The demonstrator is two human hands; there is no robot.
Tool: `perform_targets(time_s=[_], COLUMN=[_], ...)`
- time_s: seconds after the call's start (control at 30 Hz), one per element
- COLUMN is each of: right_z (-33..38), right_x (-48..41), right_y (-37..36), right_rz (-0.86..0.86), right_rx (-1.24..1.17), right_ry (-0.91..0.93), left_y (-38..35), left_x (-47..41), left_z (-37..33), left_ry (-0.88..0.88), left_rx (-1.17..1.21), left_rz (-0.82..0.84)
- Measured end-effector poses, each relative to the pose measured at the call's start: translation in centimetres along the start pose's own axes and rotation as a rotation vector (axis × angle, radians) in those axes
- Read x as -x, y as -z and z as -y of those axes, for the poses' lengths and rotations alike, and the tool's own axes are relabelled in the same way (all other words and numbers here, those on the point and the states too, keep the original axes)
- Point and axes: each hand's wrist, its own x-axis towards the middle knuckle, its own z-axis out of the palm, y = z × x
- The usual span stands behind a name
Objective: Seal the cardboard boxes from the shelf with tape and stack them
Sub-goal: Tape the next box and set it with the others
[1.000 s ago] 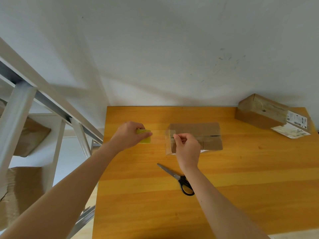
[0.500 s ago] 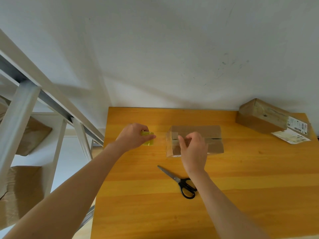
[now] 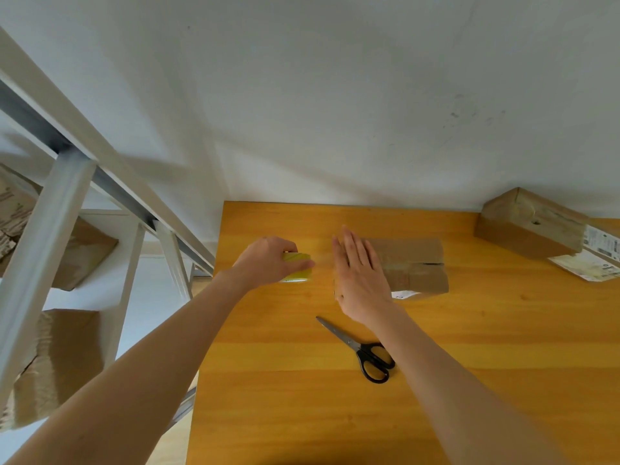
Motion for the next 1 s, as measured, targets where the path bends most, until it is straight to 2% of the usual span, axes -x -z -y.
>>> perform_targets(time_s=[0.2,0.33,0.53,0.63,0.7,0.83,0.93,1.0], right_z=[-0.1,-0.9,-1.0,-1.0,-1.1,-1.9,-2.9,-3.4], right_x=[-0.2,0.2,0.9,1.4,1.7,2.0,2.3,2.4], right_y=[2.0,4.0,7.3,7.6,7.5,7.3,7.0,6.6], right_rz=[0.057,0.003,-0.193,-0.218,-0.220,-0.184,-0.143,-0.122], right_rx=[0.056,0.001,-0.304,-0.474,-0.510,-0.512,-0.456,-0.419], right_ry=[0.049,0.091,0.058,0.035,0.044,0.058,0.039,0.030], left_y=[1.2,3.7,9.5,10.1,9.3,7.1,5.1,3.6], left_x=[1.1,1.4,1.9,2.9,3.1,3.7,3.9,4.0], left_z=[-0.9,-2.1,-4.4,-5.4,-5.5,-5.8,-6.3,-7.0], left_ry=[0.009,-0.027,-0.096,-0.167,-0.179,-0.206,-0.218,-0.099], left_rx=[-0.093,-0.195,-0.091,-0.176,-0.241,-0.223,-0.003,0.224], left_rz=[0.043,0.060,-0.028,-0.006,-0.070,-0.351,-0.474,-0.516])
